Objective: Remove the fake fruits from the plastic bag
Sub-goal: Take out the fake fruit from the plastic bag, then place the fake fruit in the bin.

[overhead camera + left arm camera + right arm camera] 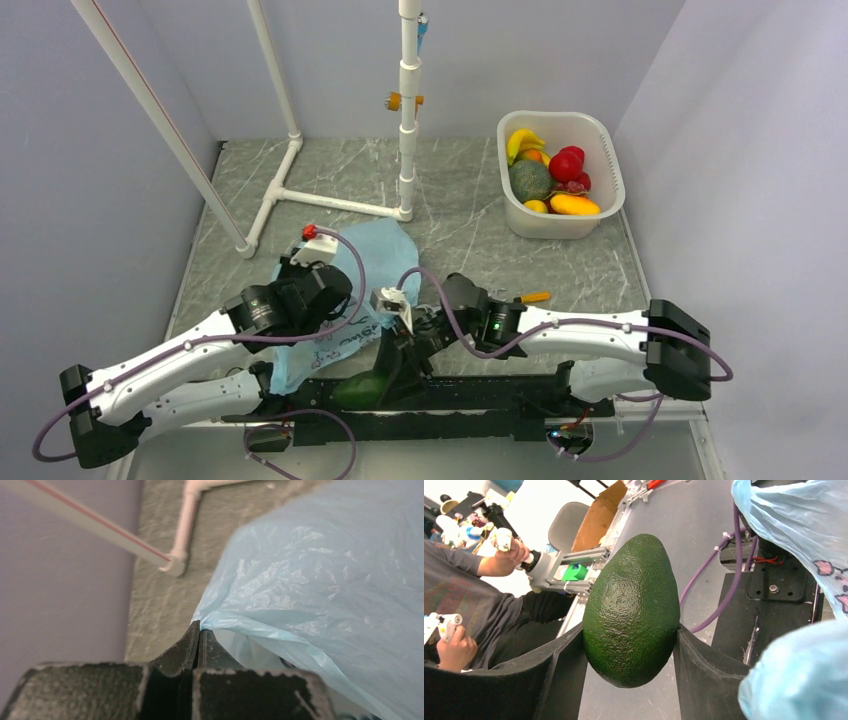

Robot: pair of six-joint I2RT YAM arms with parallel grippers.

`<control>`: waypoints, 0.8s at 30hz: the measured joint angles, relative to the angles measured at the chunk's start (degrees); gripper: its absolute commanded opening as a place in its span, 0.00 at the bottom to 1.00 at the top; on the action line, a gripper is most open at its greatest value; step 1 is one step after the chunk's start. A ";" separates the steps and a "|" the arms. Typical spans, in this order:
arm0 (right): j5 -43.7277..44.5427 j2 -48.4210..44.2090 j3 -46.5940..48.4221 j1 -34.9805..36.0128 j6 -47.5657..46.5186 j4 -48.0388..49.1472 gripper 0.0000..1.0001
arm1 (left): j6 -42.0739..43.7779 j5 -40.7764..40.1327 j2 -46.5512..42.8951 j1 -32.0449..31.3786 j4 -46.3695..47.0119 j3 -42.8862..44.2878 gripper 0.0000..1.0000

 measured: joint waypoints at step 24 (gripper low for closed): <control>6.03 0.79 -11.63 0.31 6.95 2.56 0.00 | -1.73 -11.15 -7.50 0.02 5.16 -3.98 0.00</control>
